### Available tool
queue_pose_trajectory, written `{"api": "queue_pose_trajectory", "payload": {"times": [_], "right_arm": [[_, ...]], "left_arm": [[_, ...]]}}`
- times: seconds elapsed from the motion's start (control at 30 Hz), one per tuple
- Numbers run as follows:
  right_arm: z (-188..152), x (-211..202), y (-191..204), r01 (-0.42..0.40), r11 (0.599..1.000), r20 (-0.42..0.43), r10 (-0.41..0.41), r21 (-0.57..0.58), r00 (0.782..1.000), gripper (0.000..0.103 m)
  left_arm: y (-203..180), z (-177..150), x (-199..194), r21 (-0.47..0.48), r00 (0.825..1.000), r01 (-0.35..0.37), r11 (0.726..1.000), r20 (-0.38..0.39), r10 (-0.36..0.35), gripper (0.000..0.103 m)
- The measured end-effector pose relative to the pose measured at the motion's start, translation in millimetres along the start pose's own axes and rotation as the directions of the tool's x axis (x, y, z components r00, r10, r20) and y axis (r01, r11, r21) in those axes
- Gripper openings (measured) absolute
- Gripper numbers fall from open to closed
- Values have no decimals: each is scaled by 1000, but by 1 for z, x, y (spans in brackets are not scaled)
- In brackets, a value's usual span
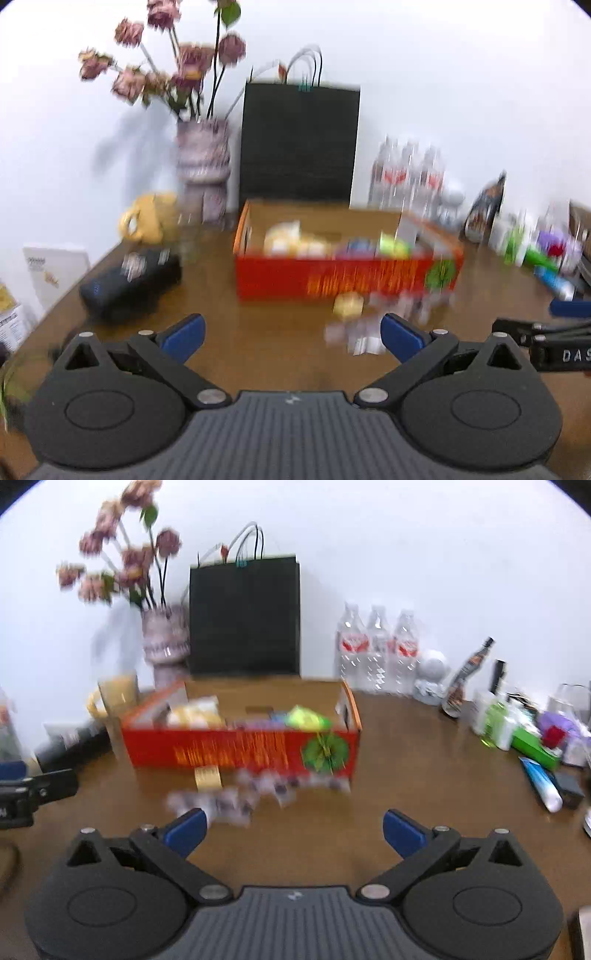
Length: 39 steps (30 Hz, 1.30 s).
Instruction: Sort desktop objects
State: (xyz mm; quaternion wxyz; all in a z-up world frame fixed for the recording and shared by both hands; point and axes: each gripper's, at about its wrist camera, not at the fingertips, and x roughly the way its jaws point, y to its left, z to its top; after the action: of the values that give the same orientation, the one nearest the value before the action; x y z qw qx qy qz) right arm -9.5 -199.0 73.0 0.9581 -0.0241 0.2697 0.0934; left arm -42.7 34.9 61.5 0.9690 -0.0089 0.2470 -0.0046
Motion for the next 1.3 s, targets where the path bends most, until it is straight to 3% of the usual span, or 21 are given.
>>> {"api": "queue_pose_trajectory", "payload": {"times": [0.13,0.33,0.53,1.3], "right_arm": [[-26,3,11,-19,1000,-10,19,10,1000,102],[-39,17,23,-21,999,-45,19,-41,999,102],[-48,26,22,-29,999,-74,27,-23,997,102],[-54,43,19,-28,1000,-152,28,0,988,103]], "left_arm": [[-9,-24,9,42,998,5,999,-64,-2,103],[-12,-39,24,40,993,5,999,-120,0,103],[-10,-48,30,33,987,8,999,-160,-2,103],[-12,-48,38,38,980,-6,999,-199,14,103]]}}
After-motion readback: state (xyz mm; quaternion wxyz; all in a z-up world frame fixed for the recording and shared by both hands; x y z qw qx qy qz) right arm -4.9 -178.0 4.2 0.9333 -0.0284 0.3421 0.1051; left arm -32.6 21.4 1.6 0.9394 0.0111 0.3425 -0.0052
